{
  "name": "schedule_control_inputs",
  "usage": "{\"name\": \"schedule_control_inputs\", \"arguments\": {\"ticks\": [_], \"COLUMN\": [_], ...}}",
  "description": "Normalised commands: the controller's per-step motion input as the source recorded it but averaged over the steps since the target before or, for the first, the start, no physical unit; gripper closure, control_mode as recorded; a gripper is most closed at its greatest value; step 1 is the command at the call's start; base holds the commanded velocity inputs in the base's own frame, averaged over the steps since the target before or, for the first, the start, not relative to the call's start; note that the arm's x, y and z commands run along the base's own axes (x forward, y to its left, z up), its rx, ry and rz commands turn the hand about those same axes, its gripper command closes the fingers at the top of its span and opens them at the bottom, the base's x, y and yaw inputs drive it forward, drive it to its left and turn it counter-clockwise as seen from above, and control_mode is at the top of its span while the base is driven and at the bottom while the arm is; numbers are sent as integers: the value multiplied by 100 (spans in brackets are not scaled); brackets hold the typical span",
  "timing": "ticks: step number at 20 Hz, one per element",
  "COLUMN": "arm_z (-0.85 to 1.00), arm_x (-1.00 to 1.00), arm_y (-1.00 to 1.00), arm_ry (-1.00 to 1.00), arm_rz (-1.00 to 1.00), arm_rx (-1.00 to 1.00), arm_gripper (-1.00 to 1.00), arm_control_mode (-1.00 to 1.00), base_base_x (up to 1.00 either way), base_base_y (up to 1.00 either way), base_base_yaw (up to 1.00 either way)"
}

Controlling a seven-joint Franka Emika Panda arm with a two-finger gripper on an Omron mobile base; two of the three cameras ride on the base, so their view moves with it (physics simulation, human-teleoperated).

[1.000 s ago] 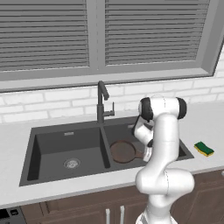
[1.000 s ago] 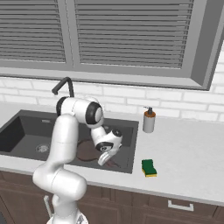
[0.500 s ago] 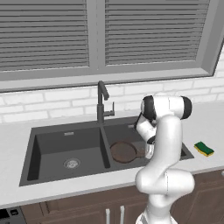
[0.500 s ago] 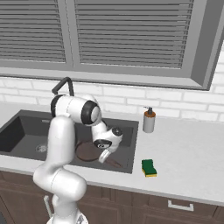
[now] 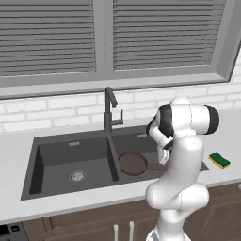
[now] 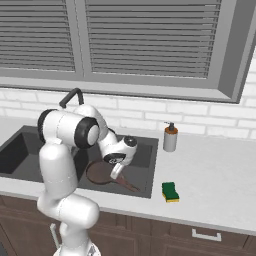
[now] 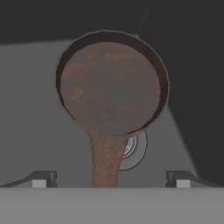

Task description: Pick the pan and sponge and place them into the sink. Then turn on the water.

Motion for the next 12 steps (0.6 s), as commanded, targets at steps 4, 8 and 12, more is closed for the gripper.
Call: {"name": "schedule_control_inputs", "arguments": {"ticks": [4, 8, 12], "arm_z": [100, 99, 99], "arm_x": [-2, -14, -26], "arm_y": [0, 0, 0], "arm_ry": [-12, -9, -2], "arm_rz": [6, 1, 0], "arm_rx": [-5, -7, -11], "arm_gripper": [-100, -100, -100], "arm_control_mode": [-100, -100, -100], "base_base_x": [0, 0, 0], "base_base_y": [0, 0, 0], "base_base_yaw": [0, 0, 0]}}
